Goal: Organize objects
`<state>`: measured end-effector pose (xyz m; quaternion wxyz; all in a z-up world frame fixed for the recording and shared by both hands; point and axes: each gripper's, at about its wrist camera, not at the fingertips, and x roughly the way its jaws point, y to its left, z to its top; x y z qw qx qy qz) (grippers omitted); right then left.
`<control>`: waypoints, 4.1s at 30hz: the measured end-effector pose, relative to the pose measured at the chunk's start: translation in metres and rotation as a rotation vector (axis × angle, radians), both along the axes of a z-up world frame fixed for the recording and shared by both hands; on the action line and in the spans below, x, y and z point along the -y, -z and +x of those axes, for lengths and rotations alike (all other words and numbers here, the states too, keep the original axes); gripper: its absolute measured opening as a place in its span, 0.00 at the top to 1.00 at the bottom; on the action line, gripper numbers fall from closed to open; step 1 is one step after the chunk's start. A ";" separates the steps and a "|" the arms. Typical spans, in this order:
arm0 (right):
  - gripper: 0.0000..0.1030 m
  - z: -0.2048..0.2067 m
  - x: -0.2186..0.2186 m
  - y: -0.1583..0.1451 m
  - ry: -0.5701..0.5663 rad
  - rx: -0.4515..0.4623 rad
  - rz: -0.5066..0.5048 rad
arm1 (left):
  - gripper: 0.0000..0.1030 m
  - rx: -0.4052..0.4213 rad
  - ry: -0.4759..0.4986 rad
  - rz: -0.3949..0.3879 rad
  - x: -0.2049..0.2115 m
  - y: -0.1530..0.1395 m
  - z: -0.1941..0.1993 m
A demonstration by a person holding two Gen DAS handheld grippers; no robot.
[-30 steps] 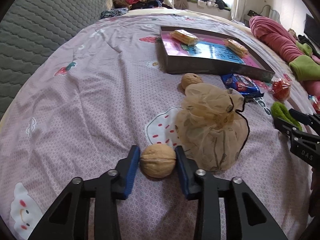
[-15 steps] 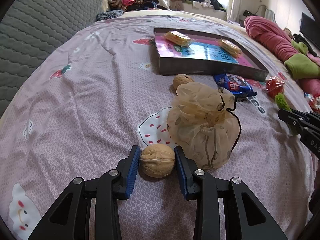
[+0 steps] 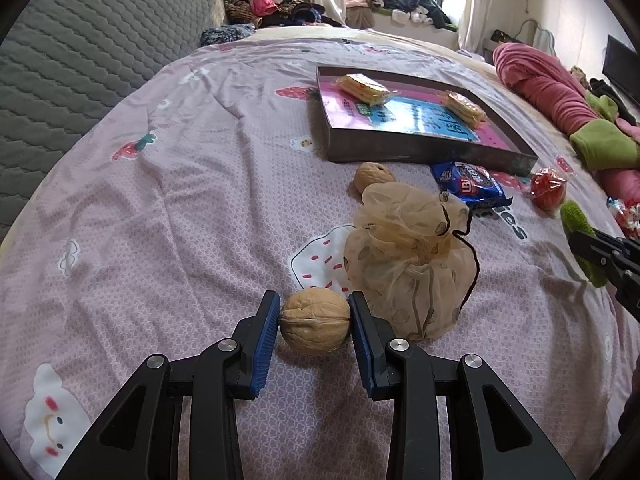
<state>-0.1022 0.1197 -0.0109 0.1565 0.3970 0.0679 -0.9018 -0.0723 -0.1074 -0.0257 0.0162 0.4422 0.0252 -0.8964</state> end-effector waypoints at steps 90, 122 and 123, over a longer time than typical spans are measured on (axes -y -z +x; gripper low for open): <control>0.88 0.007 -0.046 -0.123 0.018 -0.180 -0.033 | 0.65 -0.241 0.100 -0.051 -0.068 -0.165 -0.028; 0.88 -0.061 -0.033 -0.163 -0.017 -0.265 -0.037 | 0.65 -0.309 0.170 -0.092 -0.117 -0.205 -0.109; 0.88 -0.063 -0.032 -0.163 -0.017 -0.267 -0.037 | 0.65 -0.308 0.171 -0.090 -0.117 -0.204 -0.112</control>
